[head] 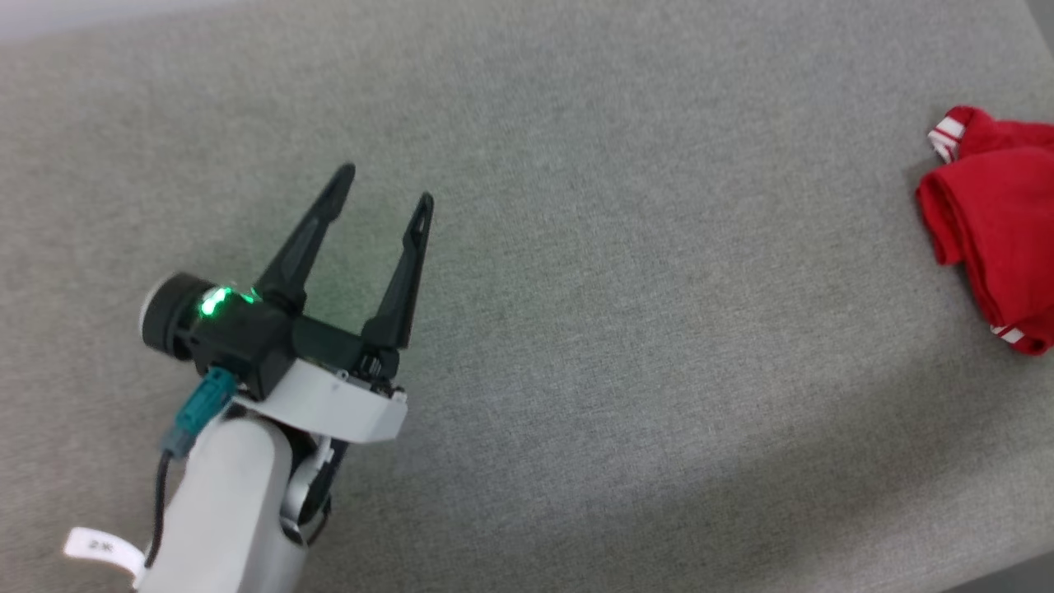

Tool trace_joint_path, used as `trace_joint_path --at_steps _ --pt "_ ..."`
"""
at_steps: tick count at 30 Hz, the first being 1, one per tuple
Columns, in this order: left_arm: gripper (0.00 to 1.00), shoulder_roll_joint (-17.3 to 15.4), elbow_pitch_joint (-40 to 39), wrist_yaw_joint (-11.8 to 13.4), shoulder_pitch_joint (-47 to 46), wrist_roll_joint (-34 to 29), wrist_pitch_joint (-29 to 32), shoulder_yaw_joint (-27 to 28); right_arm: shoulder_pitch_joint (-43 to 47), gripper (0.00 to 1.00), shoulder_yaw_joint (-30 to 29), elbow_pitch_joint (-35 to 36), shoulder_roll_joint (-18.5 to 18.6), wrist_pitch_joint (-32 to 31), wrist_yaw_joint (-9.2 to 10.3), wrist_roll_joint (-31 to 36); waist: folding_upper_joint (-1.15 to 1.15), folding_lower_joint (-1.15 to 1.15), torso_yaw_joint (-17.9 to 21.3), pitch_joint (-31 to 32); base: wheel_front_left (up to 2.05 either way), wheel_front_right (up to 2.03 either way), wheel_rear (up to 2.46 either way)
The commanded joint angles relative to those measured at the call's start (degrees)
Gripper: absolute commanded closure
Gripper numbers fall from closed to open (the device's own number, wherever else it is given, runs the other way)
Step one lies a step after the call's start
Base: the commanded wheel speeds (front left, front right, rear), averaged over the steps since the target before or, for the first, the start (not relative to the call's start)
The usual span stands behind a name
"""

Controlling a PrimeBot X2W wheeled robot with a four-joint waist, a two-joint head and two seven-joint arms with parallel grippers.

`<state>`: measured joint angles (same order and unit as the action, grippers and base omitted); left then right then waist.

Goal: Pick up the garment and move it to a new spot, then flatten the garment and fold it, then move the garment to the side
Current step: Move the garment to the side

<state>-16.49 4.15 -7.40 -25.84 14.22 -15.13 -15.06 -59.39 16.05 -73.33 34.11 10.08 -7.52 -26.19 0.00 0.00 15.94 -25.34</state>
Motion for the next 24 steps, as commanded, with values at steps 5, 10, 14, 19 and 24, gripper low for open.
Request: trace_joint_path --at_steps 5,10,14,19,24 --pt "0.0 2.72 1.68 -0.14 5.11 1.0 0.02 2.01 2.78 0.0 2.22 0.49 -0.43 -0.77 0.06 0.35 0.0 0.0 -3.36 7.63 0.0 0.0 0.0" --pt "0.0 4.79 4.16 -0.14 9.86 1.64 0.02 4.63 7.45 0.0 5.15 4.04 -2.91 0.36 0.06 -1.29 0.0 0.0 -6.28 11.36 0.0 0.0 0.0" --pt "0.0 6.33 5.55 -0.14 13.31 1.91 0.01 6.86 11.64 0.0 5.84 7.29 -4.13 1.81 0.06 -4.37 0.0 0.0 -9.2 13.6 0.0 0.0 0.0" --pt "0.0 7.51 6.91 -0.14 17.06 1.32 0.02 9.13 15.91 0.0 6.8 12.19 -5.6 3.94 0.06 -6.88 0.0 0.0 -12.8 16.4 0.0 0.0 0.0" --pt "0.0 8.08 8.77 -0.14 19.93 1.53 0.01 10.86 20.83 0.0 8.02 19.17 -9.05 4.99 0.06 -8.22 0.0 0.0 -16.07 19.66 0.0 0.0 0.0"
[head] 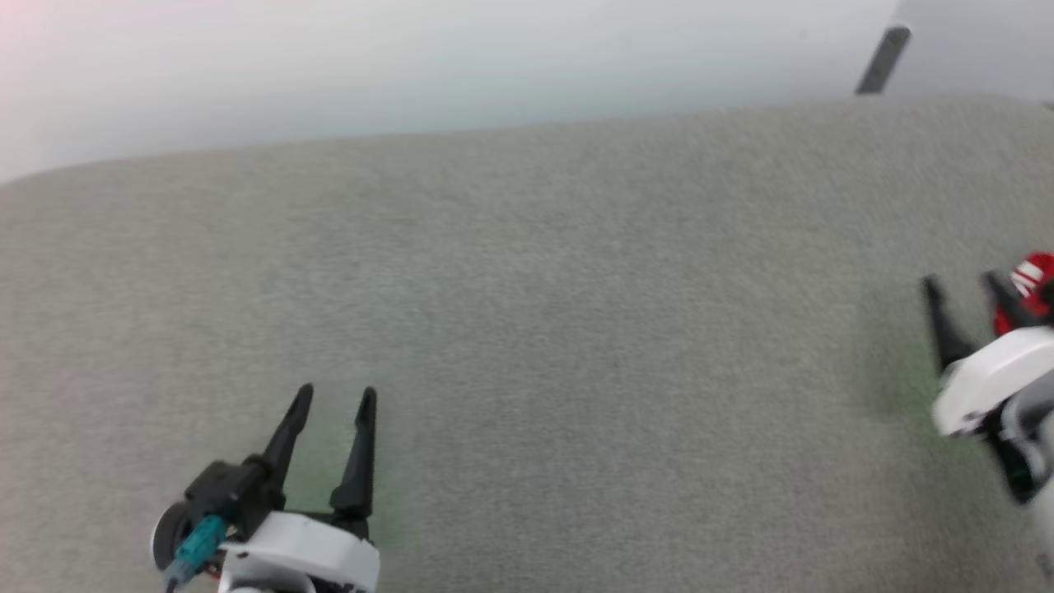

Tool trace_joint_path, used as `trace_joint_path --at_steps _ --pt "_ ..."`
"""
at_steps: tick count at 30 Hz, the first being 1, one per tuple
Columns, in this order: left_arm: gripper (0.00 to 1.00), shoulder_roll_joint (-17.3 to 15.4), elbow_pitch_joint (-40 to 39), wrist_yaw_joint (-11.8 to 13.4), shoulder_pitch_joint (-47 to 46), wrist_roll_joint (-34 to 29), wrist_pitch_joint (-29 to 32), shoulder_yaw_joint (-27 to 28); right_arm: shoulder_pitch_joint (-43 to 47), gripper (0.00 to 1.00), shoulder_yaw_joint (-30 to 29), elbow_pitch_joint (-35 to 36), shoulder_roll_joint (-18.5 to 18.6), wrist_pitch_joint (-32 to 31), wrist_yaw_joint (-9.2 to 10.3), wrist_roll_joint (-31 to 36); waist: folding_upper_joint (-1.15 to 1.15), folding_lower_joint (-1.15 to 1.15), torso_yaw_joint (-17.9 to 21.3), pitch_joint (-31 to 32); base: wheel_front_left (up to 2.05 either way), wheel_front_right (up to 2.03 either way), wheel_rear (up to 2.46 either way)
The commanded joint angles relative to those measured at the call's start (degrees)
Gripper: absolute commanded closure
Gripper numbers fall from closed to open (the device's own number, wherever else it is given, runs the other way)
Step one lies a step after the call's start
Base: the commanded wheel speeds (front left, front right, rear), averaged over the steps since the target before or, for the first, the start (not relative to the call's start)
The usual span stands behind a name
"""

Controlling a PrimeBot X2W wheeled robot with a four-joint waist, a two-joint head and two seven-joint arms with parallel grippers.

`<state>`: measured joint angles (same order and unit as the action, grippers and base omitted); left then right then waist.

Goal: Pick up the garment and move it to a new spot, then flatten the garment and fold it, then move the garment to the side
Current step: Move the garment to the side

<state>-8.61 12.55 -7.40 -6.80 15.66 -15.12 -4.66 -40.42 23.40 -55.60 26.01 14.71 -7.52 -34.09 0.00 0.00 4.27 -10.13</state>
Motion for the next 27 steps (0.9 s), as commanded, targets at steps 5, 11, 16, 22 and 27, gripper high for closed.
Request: trace_joint_path --at_steps 5,11,16,22,27 --pt "0.0 1.23 0.69 -0.14 3.72 -0.07 0.0 2.68 7.3 0.0 0.71 10.39 -3.19 0.47 0.06 -0.39 0.0 0.0 -6.78 7.3 0.0 0.0 0.0" --pt "0.0 1.69 0.29 -0.14 6.0 -0.24 0.01 3.69 15.08 0.0 -0.62 17.52 -5.56 0.51 0.06 1.59 0.0 0.0 -9.35 11.05 0.0 0.0 0.0" --pt "0.0 1.74 -0.23 -0.14 7.25 -0.42 0.0 4.06 19.31 0.0 -2.47 20.43 -6.85 0.51 0.06 2.39 0.0 0.0 -10.08 12.32 0.0 0.0 0.0" --pt "0.0 2.35 -2.02 -0.14 10.17 -0.85 0.0 5.41 25.83 0.0 -6.89 25.77 -7.01 0.51 0.06 3.79 0.0 0.0 -9.84 13.56 0.0 0.0 0.0" --pt "0.0 3.35 -3.95 -0.14 13.07 -1.74 0.0 6.13 31.41 0.0 -11.74 30.87 -6.6 0.51 0.06 5.78 0.0 0.0 -9.19 13.73 0.0 0.0 0.0"
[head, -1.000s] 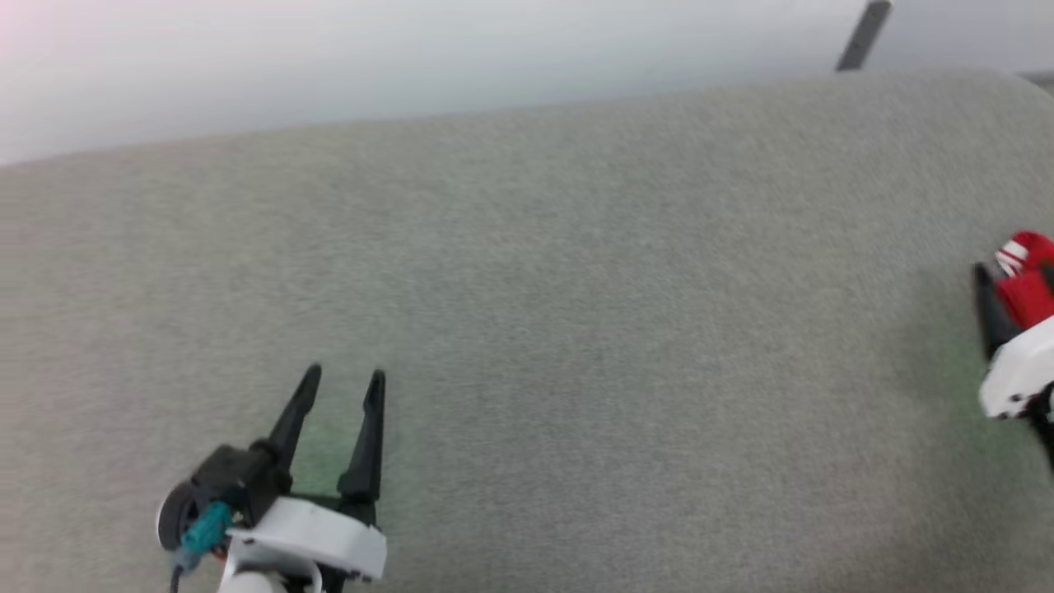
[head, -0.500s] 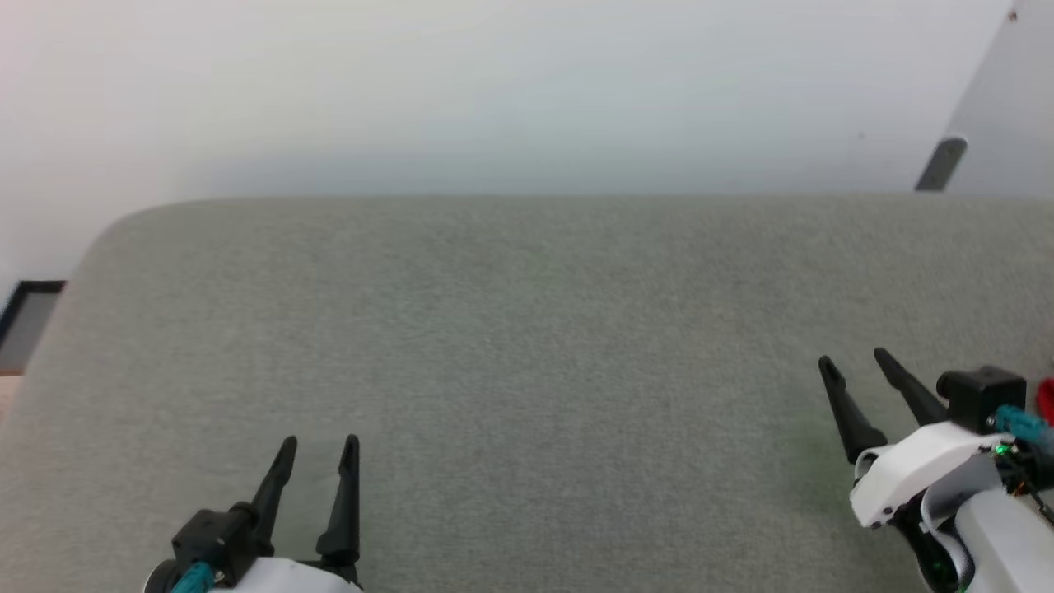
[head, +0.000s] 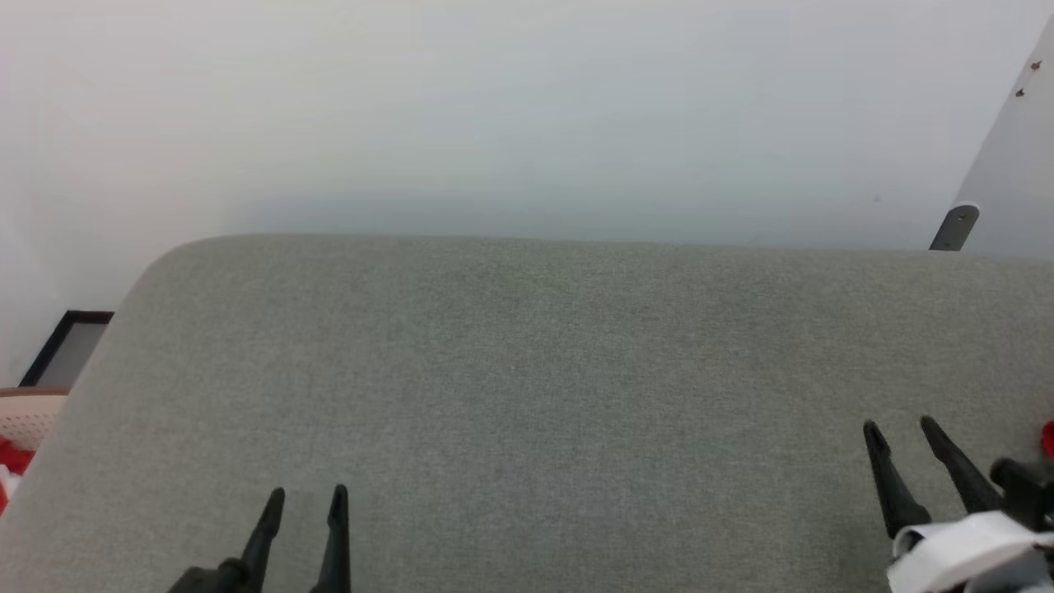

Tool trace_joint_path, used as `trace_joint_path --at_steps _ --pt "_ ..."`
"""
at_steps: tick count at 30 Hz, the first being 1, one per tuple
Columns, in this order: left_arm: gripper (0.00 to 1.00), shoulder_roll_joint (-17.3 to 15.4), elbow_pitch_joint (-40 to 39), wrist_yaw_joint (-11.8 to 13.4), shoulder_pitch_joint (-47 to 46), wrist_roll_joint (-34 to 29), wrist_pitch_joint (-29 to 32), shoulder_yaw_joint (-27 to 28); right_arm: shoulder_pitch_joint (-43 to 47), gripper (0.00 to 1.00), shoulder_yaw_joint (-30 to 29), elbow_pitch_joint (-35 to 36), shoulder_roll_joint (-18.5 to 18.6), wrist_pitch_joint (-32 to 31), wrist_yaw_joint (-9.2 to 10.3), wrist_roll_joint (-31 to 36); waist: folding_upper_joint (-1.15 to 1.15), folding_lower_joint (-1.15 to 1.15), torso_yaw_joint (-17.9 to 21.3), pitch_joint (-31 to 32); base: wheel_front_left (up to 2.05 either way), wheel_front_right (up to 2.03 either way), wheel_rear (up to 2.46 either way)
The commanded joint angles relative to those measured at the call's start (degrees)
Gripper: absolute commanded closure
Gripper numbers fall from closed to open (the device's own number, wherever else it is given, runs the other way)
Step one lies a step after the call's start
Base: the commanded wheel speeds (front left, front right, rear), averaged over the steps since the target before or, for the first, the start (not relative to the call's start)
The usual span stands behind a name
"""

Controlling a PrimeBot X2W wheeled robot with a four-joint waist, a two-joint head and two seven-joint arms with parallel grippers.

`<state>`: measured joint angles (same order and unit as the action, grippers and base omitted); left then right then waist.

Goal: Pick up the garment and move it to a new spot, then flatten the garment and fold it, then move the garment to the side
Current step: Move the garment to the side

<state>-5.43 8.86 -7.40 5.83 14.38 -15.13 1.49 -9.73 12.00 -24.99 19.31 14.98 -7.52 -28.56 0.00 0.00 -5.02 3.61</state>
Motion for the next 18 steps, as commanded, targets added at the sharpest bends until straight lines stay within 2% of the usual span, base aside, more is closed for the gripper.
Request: trace_joint_path --at_steps 1,10,18 --pt "0.0 0.32 -0.52 -0.14 0.77 -0.54 0.01 -0.02 1.84 0.0 -1.19 1.4 0.06 0.11 0.06 0.82 0.0 0.0 0.18 -0.08 0.0 0.0 0.0" --pt "0.0 1.1 -3.44 -0.14 3.83 -1.97 0.02 0.14 11.45 0.0 -9.28 13.69 -3.21 -3.54 0.06 6.34 0.0 0.0 0.71 -0.84 0.0 0.0 0.0" --pt "0.0 1.22 -5.48 -0.14 5.03 -2.37 0.02 0.38 15.25 0.0 -12.12 22.0 -6.35 -6.24 0.06 9.22 0.0 0.0 1.11 -1.69 0.0 0.0 0.0"
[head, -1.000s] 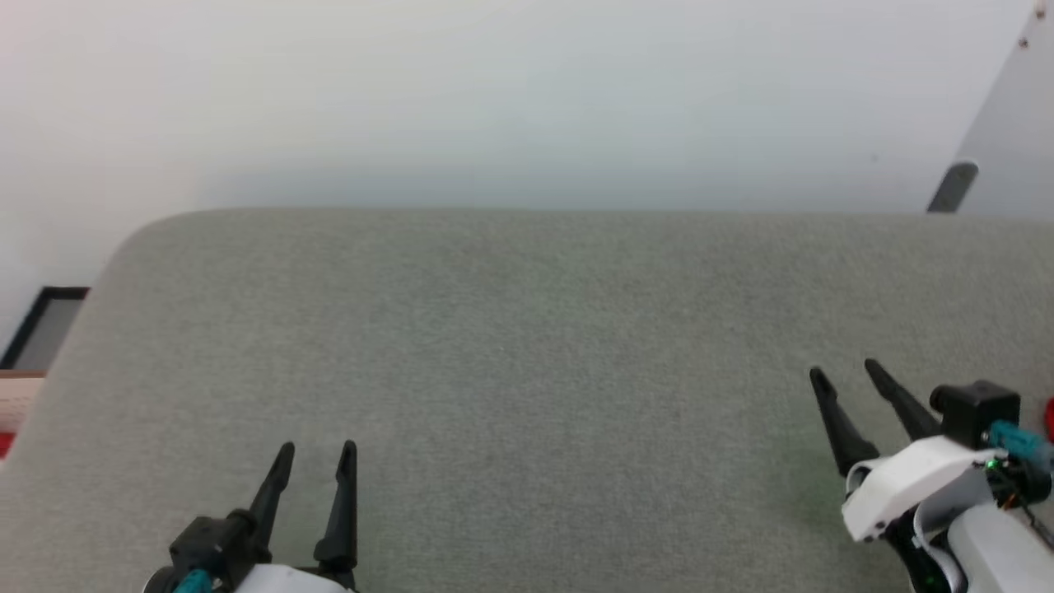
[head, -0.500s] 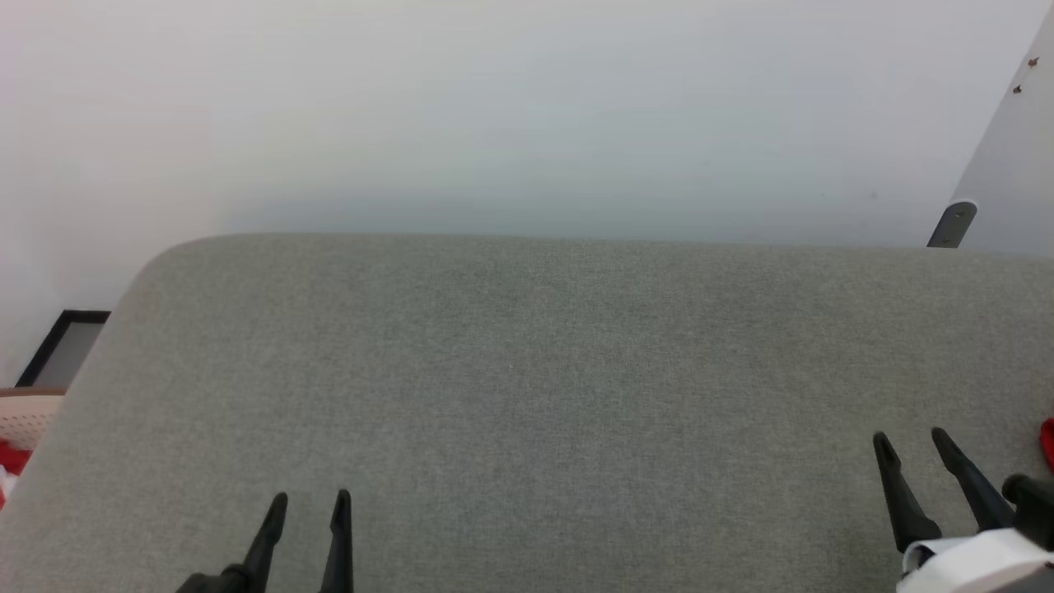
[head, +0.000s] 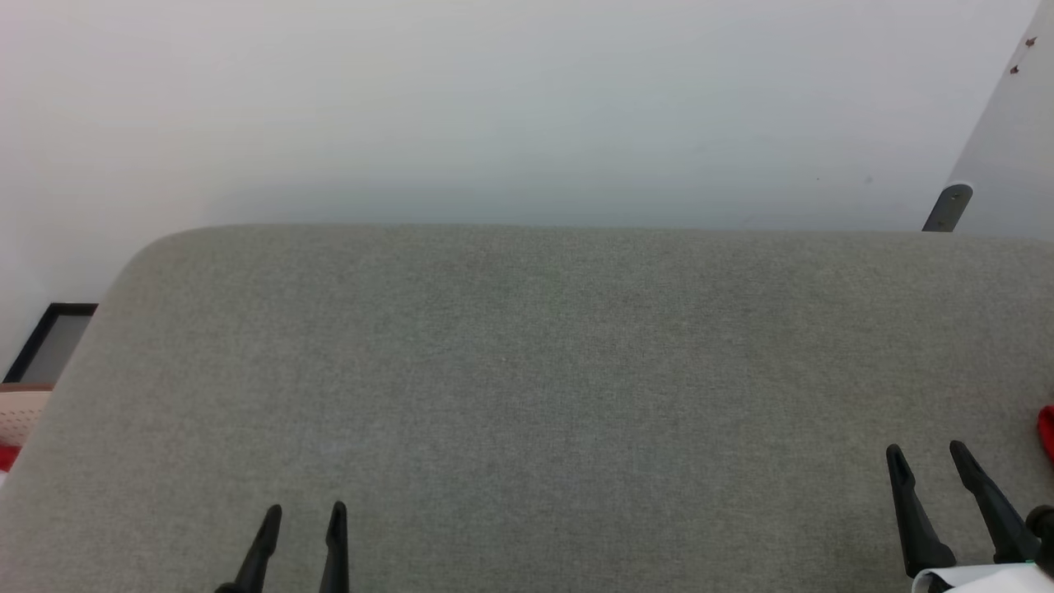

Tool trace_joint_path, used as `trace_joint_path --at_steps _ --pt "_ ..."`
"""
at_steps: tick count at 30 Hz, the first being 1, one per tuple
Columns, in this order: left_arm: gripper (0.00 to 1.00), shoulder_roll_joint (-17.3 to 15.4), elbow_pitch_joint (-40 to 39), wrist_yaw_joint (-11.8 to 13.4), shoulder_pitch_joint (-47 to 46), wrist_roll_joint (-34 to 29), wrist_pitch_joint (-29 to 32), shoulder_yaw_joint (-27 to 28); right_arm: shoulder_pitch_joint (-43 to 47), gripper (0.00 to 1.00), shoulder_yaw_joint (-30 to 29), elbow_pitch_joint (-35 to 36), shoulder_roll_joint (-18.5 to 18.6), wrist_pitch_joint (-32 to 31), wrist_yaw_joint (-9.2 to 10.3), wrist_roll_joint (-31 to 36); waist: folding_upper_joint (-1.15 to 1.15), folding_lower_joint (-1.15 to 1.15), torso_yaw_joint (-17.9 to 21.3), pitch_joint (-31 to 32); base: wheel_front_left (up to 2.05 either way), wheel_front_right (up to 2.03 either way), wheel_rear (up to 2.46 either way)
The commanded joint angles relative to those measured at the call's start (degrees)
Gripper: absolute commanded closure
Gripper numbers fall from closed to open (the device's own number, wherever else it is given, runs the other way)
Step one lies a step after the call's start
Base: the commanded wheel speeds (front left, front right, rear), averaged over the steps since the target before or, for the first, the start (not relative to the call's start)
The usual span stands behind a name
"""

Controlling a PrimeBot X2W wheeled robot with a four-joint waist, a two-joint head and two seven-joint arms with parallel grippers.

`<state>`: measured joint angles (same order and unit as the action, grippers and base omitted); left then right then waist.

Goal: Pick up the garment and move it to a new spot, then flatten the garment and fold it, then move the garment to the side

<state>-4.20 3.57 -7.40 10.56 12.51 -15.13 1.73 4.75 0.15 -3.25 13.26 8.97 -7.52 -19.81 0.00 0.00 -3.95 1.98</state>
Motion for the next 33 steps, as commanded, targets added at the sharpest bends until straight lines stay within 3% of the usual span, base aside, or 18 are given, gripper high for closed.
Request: trace_joint_path --at_steps 1,33 --pt "0.0 0.02 -0.43 -0.14 0.29 -0.52 0.01 0.23 0.98 0.0 -0.68 0.85 -0.54 -0.35 0.06 0.57 0.0 0.0 0.04 -0.11 0.0 0.0 0.0" --pt "0.0 -0.53 -0.42 -0.14 -0.5 -0.27 0.01 -0.78 1.95 0.0 -2.77 3.87 -3.19 -1.46 0.06 0.6 0.0 0.0 0.43 -0.11 0.0 0.0 0.0"
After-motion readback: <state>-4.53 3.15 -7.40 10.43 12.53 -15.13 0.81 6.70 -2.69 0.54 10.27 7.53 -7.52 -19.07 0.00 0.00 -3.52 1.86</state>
